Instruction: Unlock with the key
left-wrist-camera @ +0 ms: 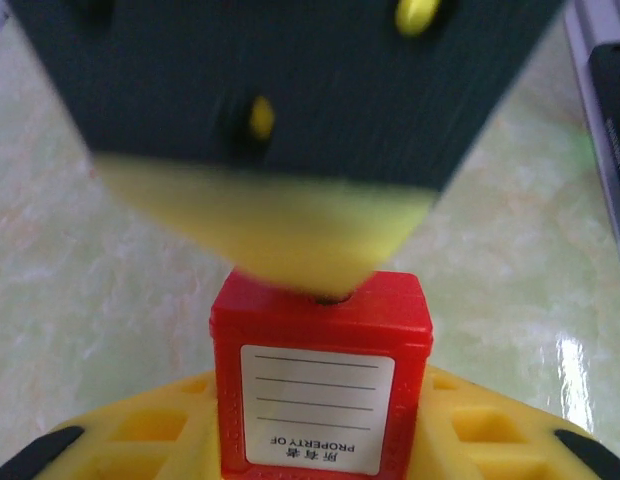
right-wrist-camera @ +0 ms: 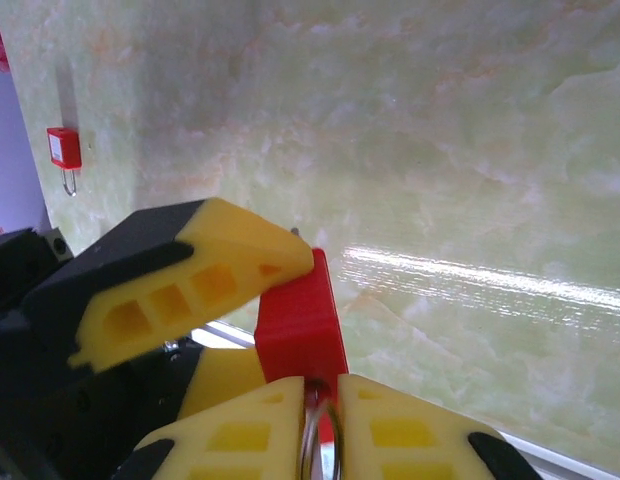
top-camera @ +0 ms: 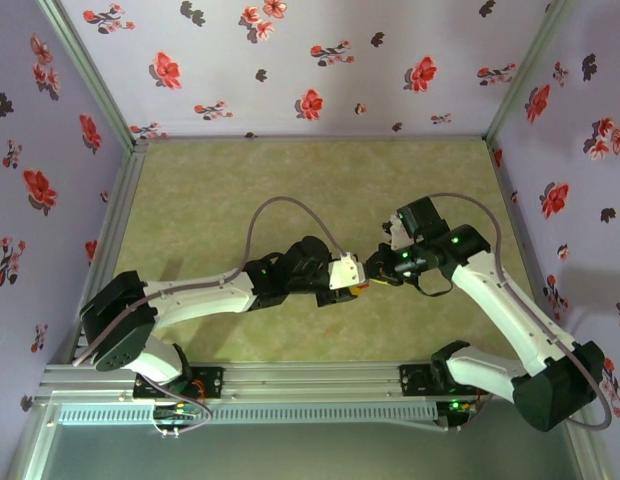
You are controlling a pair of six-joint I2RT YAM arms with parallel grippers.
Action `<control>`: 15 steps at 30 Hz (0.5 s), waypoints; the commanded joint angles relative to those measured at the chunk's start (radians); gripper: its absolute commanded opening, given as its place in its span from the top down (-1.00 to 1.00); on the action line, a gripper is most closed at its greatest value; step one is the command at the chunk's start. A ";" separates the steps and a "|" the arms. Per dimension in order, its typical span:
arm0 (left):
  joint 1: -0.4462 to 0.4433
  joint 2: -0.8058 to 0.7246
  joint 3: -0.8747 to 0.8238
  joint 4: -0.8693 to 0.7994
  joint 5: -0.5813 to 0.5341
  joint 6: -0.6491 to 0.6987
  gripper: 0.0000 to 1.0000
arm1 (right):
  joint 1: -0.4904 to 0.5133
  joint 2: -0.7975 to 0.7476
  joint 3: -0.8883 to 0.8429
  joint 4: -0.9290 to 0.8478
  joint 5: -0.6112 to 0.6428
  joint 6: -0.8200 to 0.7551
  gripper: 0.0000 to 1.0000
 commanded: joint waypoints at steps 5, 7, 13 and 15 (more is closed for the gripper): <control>-0.073 -0.043 0.104 0.363 0.173 -0.026 1.00 | 0.011 0.030 -0.016 0.143 -0.119 0.033 0.62; -0.073 -0.042 0.094 0.363 0.173 -0.033 1.00 | 0.007 0.030 -0.019 0.144 -0.119 0.034 0.58; -0.046 -0.038 0.067 0.360 0.177 -0.085 1.00 | -0.006 0.030 -0.003 0.119 -0.117 0.023 0.45; -0.040 -0.036 0.059 0.354 0.176 -0.091 1.00 | -0.010 0.031 0.005 0.099 -0.110 0.012 0.42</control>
